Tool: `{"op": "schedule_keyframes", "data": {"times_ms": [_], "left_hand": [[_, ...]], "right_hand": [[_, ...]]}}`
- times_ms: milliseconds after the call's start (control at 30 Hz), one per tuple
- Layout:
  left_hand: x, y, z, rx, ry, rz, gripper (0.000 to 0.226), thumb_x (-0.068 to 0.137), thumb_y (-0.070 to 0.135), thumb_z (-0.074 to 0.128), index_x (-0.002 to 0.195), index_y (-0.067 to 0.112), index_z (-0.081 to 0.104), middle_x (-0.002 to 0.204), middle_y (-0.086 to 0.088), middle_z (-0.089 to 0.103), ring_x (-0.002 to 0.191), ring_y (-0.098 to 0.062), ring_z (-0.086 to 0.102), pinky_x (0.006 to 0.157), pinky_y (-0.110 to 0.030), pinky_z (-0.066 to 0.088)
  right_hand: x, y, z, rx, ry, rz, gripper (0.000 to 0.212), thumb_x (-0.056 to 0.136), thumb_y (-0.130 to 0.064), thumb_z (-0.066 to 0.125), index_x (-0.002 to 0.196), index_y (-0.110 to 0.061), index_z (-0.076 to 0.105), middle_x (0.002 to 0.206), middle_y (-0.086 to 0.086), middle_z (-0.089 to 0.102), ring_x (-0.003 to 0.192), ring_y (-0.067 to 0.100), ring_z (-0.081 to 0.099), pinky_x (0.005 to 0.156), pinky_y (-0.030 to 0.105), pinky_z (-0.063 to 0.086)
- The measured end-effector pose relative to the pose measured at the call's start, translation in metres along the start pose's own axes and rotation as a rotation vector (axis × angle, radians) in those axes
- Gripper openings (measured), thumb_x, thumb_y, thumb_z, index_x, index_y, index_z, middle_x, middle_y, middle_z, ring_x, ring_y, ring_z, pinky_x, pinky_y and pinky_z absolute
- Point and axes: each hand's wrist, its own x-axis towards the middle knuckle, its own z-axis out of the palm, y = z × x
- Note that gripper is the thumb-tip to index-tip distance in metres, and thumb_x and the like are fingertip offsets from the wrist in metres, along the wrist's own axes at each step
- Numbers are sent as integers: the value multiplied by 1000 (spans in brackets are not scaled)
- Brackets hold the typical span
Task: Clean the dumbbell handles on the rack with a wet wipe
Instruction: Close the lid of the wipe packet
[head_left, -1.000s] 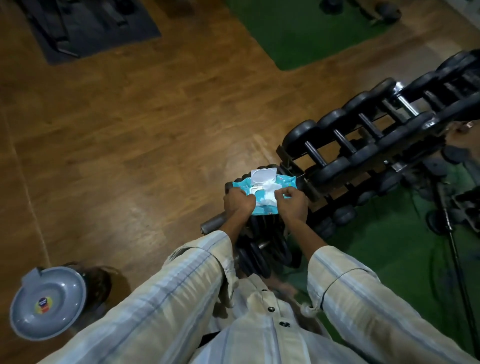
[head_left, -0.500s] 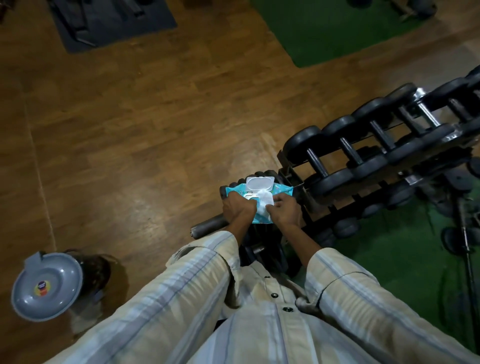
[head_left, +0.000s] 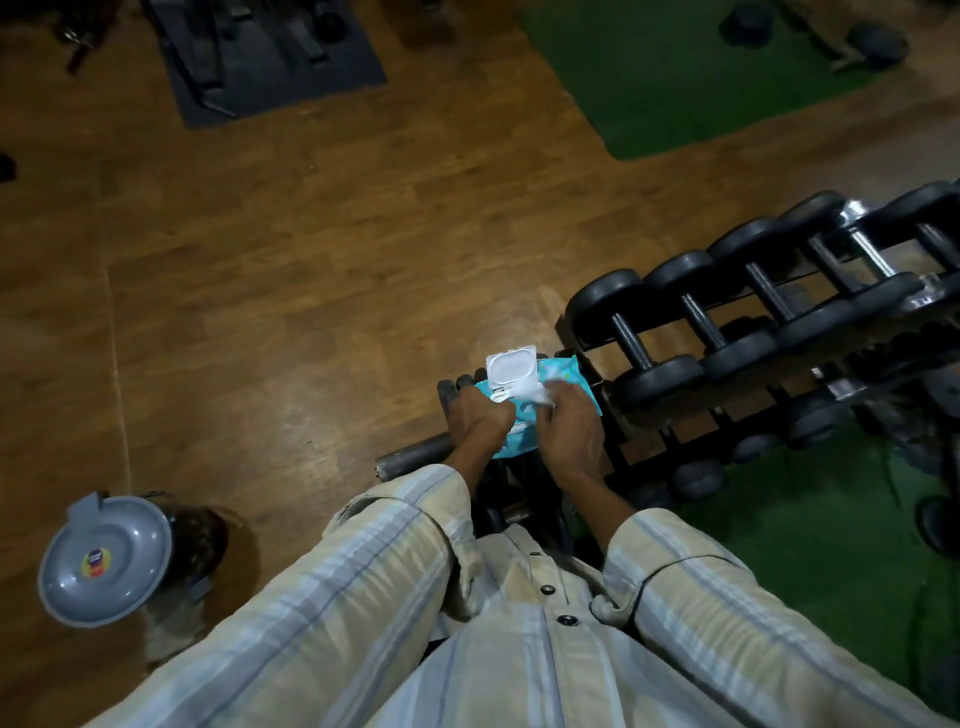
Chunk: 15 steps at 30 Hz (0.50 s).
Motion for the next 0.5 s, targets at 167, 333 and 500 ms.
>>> {"op": "schedule_keyframes", "data": {"times_ms": [167, 333, 500], "left_hand": [[6, -2, 5, -1, -25, -16, 49, 77, 13, 73, 123, 12, 56, 137, -7, 37, 112, -33, 61, 34, -25, 46], [3, -7, 3, 111, -69, 67, 45, 84, 16, 71, 125, 12, 53, 131, -9, 38, 129, -31, 50, 84, -32, 54], [11, -16, 6, 54, -135, 10, 47, 82, 13, 76, 124, 2, 58, 125, -9, 56, 111, -27, 67, 53, -18, 52]], "right_hand": [[-6, -3, 6, -224, -152, -68, 24, 88, -35, 61, 94, -18, 76, 99, 8, 70, 98, 29, 60, 84, 41, 52], [11, -19, 3, -201, -349, 127, 39, 94, -42, 51, 109, -19, 77, 128, 14, 55, 125, 33, 45, 108, 45, 37], [27, -22, -2, -177, -457, 232, 48, 95, -41, 40, 121, -11, 68, 139, 12, 52, 133, 32, 40, 112, 48, 29]]}}
